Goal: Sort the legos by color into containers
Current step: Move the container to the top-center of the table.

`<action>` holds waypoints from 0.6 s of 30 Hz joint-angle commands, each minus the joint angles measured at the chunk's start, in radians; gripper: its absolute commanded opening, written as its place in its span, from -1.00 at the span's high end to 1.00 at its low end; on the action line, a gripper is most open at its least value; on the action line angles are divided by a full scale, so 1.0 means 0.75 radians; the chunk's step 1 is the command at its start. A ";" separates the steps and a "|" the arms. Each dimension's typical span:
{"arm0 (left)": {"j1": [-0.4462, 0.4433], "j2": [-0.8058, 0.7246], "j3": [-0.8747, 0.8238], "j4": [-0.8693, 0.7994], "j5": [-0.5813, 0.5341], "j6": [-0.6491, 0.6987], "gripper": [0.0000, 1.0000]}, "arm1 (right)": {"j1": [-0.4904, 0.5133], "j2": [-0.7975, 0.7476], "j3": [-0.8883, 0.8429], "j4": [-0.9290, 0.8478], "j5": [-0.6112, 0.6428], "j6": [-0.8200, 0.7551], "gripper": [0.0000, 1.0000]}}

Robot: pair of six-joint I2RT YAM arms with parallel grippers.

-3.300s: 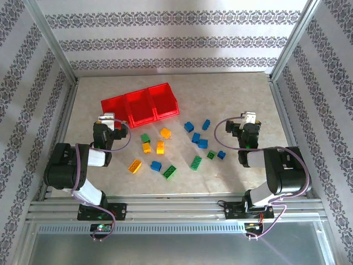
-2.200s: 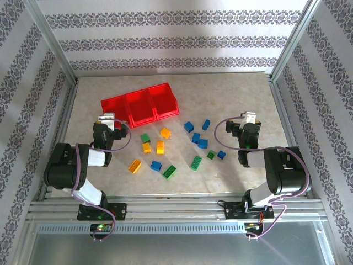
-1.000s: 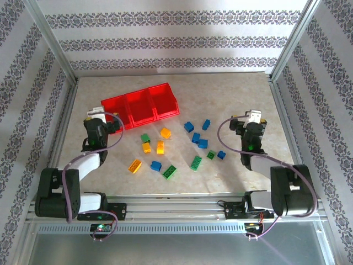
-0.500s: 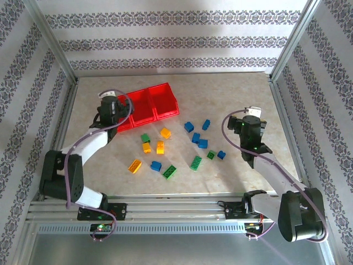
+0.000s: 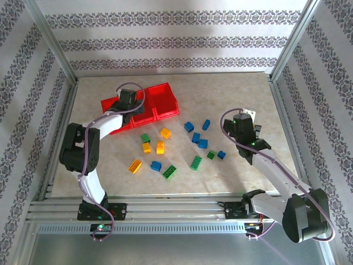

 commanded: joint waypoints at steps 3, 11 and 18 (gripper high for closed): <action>-0.006 0.104 0.099 -0.073 0.095 0.032 -0.59 | 0.016 0.043 0.035 -0.097 0.003 0.103 -0.96; -0.048 0.190 0.168 -0.074 0.158 0.056 -0.21 | 0.027 0.127 0.071 -0.131 -0.084 0.187 -0.86; -0.095 0.251 0.222 -0.064 0.202 0.033 -0.17 | 0.063 0.225 0.108 -0.133 -0.157 0.268 -0.75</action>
